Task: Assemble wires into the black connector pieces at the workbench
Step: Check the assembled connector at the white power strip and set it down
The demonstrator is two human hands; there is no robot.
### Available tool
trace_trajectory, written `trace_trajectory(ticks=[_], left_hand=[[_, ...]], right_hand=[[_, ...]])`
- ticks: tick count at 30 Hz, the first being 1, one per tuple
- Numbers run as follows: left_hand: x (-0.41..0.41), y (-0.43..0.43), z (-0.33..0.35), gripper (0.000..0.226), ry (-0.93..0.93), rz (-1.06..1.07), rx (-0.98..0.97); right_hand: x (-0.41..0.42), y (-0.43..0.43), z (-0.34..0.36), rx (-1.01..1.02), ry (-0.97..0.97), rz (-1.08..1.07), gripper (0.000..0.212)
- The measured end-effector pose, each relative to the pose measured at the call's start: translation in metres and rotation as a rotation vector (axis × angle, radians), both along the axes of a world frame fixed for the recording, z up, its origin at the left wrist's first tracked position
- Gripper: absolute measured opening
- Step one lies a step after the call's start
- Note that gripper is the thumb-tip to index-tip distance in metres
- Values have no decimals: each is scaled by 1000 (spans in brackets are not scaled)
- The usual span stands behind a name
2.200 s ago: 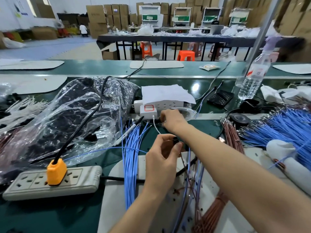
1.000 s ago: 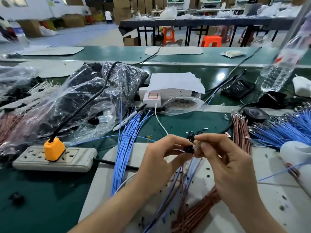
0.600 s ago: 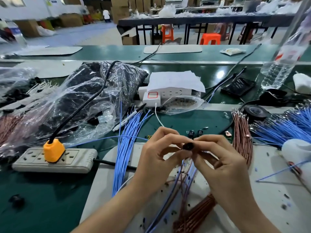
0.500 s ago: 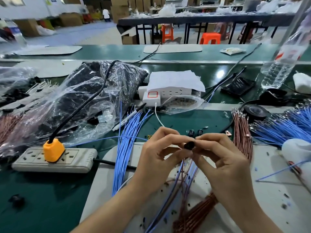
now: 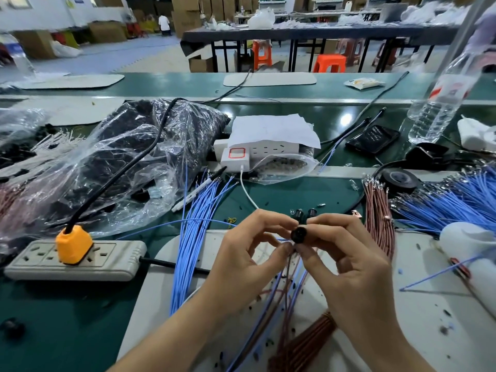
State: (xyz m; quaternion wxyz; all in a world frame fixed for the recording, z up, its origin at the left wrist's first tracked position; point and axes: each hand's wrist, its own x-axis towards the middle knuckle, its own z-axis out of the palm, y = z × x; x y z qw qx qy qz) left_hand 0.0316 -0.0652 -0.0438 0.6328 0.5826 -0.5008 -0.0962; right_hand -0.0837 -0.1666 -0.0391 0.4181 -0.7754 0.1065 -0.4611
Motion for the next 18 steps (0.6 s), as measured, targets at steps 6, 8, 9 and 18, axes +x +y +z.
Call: trace_trajectory(ticks=[6, 8, 9, 18], left_hand=[[-2, -1, -1, 10, -3, 24, -33], [-2, -1, -1, 8, -11, 27, -31], [-2, -1, -1, 7, -21, 30, -28], [-5, 0, -1, 10, -93, 109, 1]], right_hand=[[0, 4, 1, -5, -16, -11, 20], [-1, 4, 2, 7, -15, -4, 21], [-1, 4, 2, 6, -17, -5, 21], [-3, 6, 3, -42, -56, 0, 22]])
